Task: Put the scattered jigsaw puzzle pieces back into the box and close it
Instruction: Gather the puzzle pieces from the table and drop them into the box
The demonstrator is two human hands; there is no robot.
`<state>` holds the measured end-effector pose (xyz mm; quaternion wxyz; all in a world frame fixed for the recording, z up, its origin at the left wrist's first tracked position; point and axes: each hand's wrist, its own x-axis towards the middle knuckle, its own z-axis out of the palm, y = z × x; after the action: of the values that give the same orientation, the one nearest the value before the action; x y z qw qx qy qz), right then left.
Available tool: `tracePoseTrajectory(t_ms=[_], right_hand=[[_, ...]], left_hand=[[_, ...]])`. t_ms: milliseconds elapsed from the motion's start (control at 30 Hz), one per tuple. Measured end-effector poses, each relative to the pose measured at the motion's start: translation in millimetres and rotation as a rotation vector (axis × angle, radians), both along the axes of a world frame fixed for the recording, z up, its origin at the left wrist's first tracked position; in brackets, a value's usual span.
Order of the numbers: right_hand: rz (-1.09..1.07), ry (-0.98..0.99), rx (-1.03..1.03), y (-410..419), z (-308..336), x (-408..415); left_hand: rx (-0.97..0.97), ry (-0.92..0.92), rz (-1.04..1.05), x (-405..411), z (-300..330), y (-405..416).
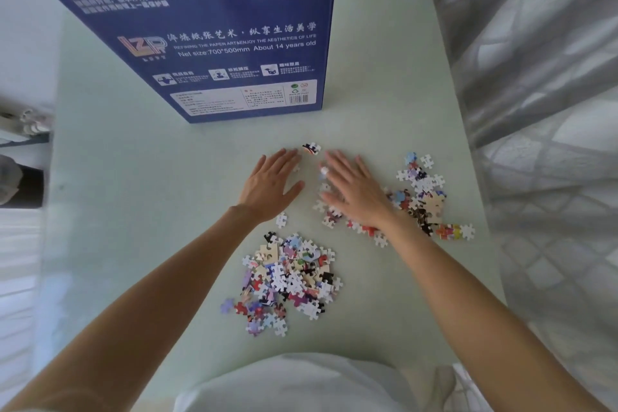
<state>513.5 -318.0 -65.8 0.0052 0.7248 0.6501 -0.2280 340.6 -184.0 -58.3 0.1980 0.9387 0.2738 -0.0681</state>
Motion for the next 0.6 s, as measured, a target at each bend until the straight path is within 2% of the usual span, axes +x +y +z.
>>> tracePoseTrajectory(t_ms=[67,167,200,300,433,500,600], right_hand=[[0.05,0.117,0.006,-17,7,-26],[-0.087,0.366,0.124,-39,22,-29],[-0.165,0.363,0.217,-45,26,-22],[-0.464,0.151,0.42,-69,23,19],[-0.8,0.012,0.242,-107,8,63],[-0.834,-0.016,0.173,-114,-2,69],[-0.793,-0.043,0.123,-95,-8,73]], left_hand=[[-0.03,-0.038,-0.06,-11,4,-18],[-0.064,-0.078,-0.078,-27,6,-35],[-0.066,-0.086,-0.078,-30,6,-38],[-0.075,-0.128,-0.076,-36,8,-44],[-0.065,-0.207,0.009,-22,19,-34],[-0.051,-0.17,0.019,-6,21,-24],[-0.06,-0.018,-0.019,10,14,-13]])
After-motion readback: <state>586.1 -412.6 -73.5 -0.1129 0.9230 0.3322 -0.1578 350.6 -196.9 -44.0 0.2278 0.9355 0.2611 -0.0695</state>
